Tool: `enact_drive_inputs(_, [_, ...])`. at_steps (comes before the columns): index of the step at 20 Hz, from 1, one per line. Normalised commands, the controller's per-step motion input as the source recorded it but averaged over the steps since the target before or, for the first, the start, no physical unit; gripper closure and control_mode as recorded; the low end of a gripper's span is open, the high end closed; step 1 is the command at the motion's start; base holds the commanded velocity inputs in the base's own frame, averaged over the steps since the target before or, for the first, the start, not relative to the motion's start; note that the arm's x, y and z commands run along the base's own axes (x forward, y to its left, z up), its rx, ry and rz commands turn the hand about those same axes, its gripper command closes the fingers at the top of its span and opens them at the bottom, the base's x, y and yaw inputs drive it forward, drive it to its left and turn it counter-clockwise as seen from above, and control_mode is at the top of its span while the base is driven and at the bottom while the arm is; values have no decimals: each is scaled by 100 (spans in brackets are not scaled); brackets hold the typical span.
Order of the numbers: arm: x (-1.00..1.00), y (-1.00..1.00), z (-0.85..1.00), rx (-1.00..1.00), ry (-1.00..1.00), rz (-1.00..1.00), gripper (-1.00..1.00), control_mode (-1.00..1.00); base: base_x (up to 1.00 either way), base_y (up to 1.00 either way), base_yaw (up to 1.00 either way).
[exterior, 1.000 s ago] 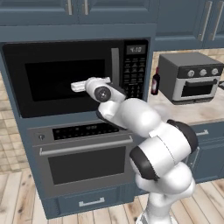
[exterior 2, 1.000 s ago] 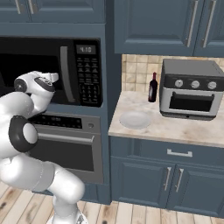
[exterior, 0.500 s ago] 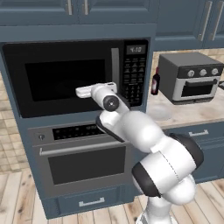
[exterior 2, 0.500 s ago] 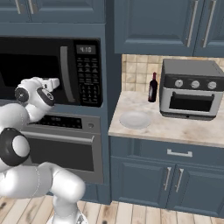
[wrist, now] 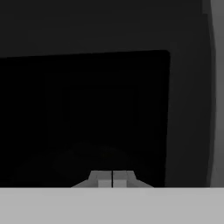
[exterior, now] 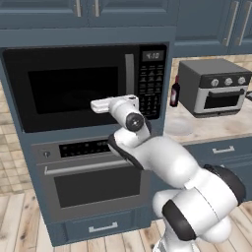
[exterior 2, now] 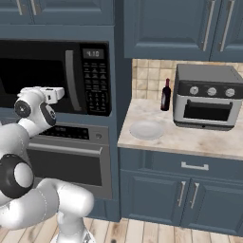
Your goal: Pick the eggplant from the counter and place it in the microwave. Then turn on the microwave.
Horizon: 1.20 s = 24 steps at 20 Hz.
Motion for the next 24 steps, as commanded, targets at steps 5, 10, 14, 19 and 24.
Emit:
enact_drive_inputs(5, [-42,-17,20,1,0,0,100,-100,0,0,0])
enact_drive_inputs(10, [-44,-18,10,2,0,0,100,-100,0,0,0])
enact_drive_inputs(14, [-44,-19,5,2,0,0,100,-100,0,0,0])
enact_drive_inputs(19, [-45,-19,5,2,0,0,100,-100,0,0,0])
enact_drive_inputs(24, [-43,-22,4,2,0,0,100,-100,0,0,0])
